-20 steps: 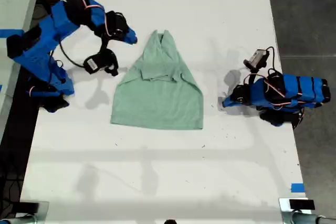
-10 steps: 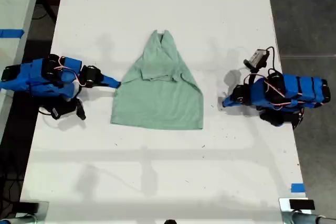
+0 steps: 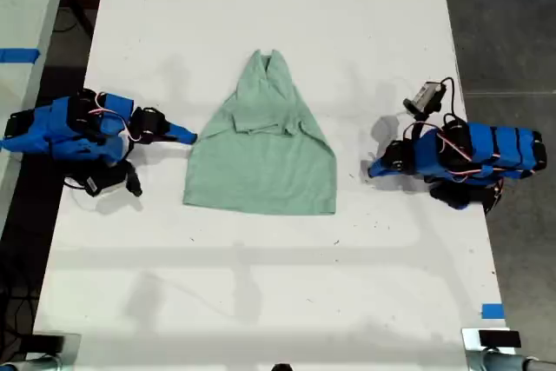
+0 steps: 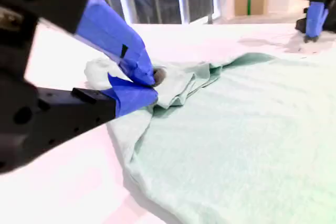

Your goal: Fold t shirt

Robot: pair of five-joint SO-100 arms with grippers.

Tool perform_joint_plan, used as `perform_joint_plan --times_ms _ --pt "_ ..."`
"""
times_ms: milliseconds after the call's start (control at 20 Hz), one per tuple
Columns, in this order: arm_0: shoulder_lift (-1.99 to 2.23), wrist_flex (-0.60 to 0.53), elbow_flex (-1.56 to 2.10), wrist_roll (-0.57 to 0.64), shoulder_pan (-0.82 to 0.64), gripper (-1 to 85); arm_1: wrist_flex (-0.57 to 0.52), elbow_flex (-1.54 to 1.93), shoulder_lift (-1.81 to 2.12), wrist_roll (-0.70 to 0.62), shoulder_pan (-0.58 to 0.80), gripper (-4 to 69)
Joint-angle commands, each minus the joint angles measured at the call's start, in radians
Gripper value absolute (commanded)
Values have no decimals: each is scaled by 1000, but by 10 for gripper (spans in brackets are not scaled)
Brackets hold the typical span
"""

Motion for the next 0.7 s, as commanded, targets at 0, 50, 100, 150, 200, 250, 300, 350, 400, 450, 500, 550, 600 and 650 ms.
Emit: perform_joint_plan --times_ms 0,50,100,150,200,250,300,350,400,450,500,550,600,650 --pt "6 6 -12 -9 -23 -2 -15 -5 6 -26 8 -27" --pt "6 8 -12 -9 -23 -2 -17 -3 6 -29 12 -27" --pt "6 8 -12 -9 -25 -2 -17 -3 6 -31 14 -27" --pt "6 8 -11 -9 -26 -2 -17 -3 6 -31 14 -27" --pt "6 6 -11 -9 -28 -2 -17 -3 6 -28 14 -27" --pt "6 6 -11 -9 -28 -2 -17 -3 6 -26 14 -27" --pt "6 6 -11 -11 -28 -2 -17 -3 6 -26 14 -27" --pt "6 6 -11 -11 -28 -2 -17 -3 6 -26 14 -27" --pt "6 6 -11 -11 -28 -2 -17 -3 6 -26 14 -27" --pt "6 6 -11 -11 -28 -2 -17 -3 6 -25 14 -27" --pt "6 6 -11 -11 -28 -2 -15 -3 6 -18 12 -27" --pt "6 6 -11 -11 -28 -2 -14 -2 6 -14 11 -27" --pt "6 6 -11 -11 -28 -2 -14 -2 6 -14 8 -27" --pt "6 6 -11 -11 -26 -2 -14 -2 6 -14 6 -27"
